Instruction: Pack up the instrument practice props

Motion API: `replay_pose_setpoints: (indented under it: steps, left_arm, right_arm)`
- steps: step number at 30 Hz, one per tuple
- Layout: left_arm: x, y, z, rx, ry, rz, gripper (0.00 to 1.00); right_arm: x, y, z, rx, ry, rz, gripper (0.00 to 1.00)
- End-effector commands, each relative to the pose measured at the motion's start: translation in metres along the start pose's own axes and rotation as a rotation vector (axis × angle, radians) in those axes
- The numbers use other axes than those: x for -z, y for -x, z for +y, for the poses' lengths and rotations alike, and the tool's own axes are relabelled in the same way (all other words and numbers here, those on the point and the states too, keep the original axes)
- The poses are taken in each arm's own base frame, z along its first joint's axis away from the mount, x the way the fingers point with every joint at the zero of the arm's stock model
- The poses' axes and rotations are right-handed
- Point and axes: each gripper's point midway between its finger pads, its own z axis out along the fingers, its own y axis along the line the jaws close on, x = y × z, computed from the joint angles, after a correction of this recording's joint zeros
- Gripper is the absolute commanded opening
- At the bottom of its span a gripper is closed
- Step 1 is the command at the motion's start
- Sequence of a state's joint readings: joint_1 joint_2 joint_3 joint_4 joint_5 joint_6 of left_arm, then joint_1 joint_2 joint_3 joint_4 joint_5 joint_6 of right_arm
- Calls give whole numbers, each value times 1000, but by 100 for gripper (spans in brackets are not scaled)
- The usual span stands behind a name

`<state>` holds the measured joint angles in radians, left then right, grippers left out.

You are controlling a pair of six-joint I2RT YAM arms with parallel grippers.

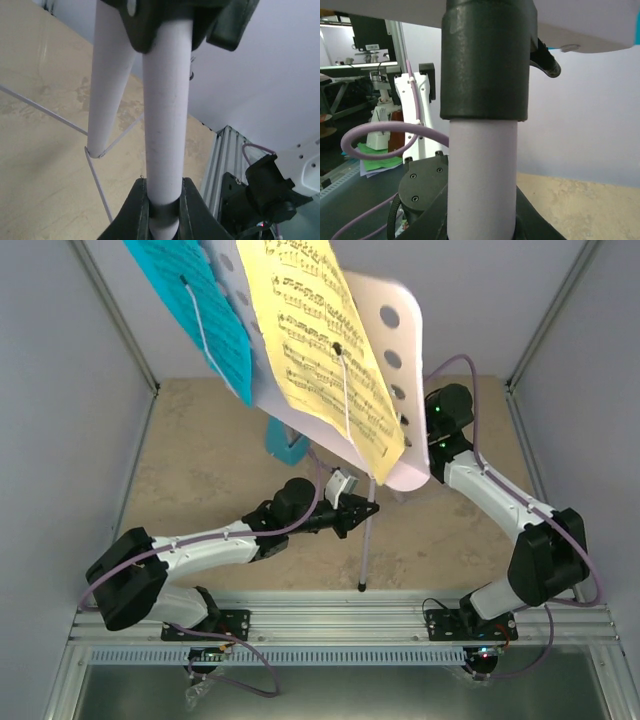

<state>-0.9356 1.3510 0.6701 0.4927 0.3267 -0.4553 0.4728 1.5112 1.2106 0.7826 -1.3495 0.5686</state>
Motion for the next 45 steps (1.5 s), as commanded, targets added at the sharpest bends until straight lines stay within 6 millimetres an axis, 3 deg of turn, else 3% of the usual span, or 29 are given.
replay_pose_setpoints:
  steps: [1,6,10,13,16,25,31,36,40,44,45]
  left_arm:
    - [-1,18,-2,-10,23,-36,0]
    - [16,25,33,-68,269,-43,0]
    - [33,33,54,-104,437,-45,0]
    - [43,40,66,-111,531,-49,0]
    - [44,39,76,-113,593,-34,0]
    - [36,39,85,-112,669,-8,0]
    - [30,39,83,-75,643,-30,0]
    - [21,38,90,-31,664,-40,0]
    - [10,46,92,-7,671,-63,0]
    - [-6,51,90,0,639,-60,0]
    - [-9,52,88,-4,629,-57,6]
  right_arm:
    - [5,39,29,252,-11,-56,0]
    - [13,30,27,260,-73,-52,1]
    - [18,28,18,269,-158,-55,9]
    - [22,26,1,255,-264,-67,23]
    - [28,18,-14,222,-373,-100,56]
    - [32,-14,-48,180,-622,-108,71]
    - [49,-26,-75,142,-853,-118,65]
    - [56,-37,-91,107,-1008,-91,38]
    - [62,-41,-101,73,-1094,-65,28]
    - [65,-43,-104,100,-1122,-49,9]
    - [65,-42,-104,118,-1120,-41,3]
